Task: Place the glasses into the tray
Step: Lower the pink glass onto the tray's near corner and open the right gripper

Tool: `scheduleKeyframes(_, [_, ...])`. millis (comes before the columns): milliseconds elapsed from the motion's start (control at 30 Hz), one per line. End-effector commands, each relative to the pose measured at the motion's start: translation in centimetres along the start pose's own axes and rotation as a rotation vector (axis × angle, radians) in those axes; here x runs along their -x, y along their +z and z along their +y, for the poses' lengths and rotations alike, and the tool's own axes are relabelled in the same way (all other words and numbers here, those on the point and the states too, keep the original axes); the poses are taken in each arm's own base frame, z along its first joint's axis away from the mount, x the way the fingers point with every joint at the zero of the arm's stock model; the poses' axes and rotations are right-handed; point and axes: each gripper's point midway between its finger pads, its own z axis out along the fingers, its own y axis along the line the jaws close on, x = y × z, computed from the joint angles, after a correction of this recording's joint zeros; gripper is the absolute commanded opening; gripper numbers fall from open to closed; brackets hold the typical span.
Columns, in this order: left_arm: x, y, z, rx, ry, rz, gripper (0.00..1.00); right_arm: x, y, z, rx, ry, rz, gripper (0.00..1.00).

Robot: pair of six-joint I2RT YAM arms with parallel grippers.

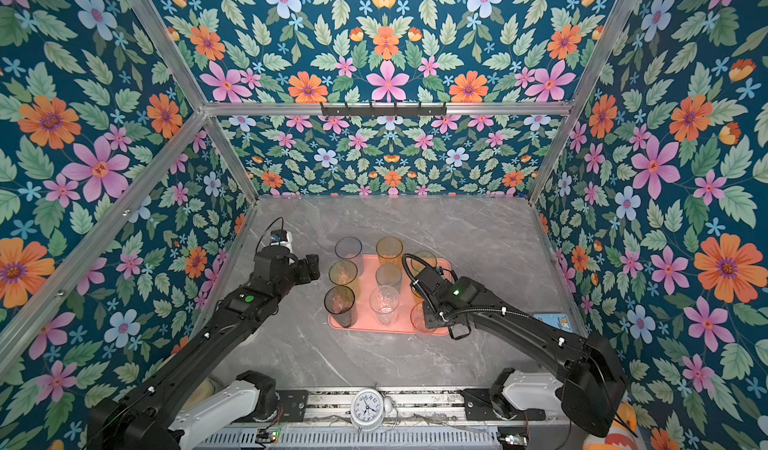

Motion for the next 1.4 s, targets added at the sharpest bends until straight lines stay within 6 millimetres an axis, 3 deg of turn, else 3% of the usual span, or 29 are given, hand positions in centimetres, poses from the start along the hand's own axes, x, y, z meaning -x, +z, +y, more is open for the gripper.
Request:
scheduleKeyframes(0, [0.3, -0.1, -0.1, -0.006, -0.004, -0.014, 0.89, 0.7, 0.5, 0.0, -0.015, 0.029, -0.032, 0.01])
scheduleKeyframes(867, [0.1, 0.0, -0.2, -0.013, -0.009, -0.006, 0.89, 1.5, 1.8, -0.2, -0.062, 0.015, -0.046, 0.0])
scheduleKeyframes(1367, [-0.2, 0.0, -0.2, -0.017, -0.012, 0.0, 0.89, 0.7, 3.1, 0.0, -0.065, 0.03, -0.002, 0.02])
